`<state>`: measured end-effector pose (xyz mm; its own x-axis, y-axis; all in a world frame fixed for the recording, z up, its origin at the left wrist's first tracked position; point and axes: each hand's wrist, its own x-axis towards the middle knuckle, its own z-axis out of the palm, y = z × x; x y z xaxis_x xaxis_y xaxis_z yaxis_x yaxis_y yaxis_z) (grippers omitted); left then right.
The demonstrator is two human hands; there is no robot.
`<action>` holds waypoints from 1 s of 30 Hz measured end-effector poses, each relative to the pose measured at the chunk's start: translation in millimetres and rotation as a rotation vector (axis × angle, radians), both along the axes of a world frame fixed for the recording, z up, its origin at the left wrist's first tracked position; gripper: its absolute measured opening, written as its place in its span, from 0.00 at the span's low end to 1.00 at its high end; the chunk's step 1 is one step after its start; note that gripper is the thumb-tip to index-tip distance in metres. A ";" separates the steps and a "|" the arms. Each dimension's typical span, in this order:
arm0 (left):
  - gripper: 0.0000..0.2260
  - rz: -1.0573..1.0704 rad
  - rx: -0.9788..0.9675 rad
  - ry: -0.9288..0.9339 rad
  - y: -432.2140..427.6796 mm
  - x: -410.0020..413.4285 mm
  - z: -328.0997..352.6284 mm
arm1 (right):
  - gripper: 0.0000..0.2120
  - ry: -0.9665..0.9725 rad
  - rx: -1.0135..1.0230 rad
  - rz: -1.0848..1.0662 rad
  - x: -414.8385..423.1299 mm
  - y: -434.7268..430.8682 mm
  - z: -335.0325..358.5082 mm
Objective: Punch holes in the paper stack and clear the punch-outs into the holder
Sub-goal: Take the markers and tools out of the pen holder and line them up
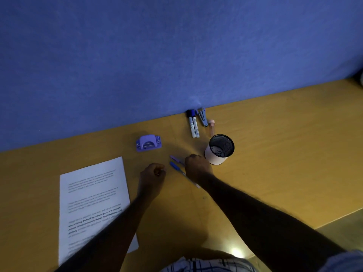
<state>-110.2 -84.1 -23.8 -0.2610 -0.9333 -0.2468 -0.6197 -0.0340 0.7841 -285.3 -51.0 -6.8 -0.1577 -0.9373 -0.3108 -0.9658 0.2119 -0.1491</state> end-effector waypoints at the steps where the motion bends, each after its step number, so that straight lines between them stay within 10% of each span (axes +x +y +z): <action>1: 0.10 0.000 0.000 0.002 0.3 -0.1 0.1 | 0.12 -0.001 -0.005 0.010 -0.6 -0.4 -1.3; 22: 0.07 0.017 0.158 0.232 4.0 -10.6 2.9 | 0.06 -0.971 -0.133 -0.417 12.4 20.4 -0.7; 30: 0.12 0.089 0.230 0.292 3.6 -12.4 8.5 | 0.06 -0.886 -0.147 -0.226 26.7 26.5 -2.3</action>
<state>-122.6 -80.5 -15.3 -0.2719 -0.8844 -0.3794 -0.3578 -0.2731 0.8930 -258.6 -24.5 -9.1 -0.1032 -0.9527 -0.2860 -0.4243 0.3022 -0.8536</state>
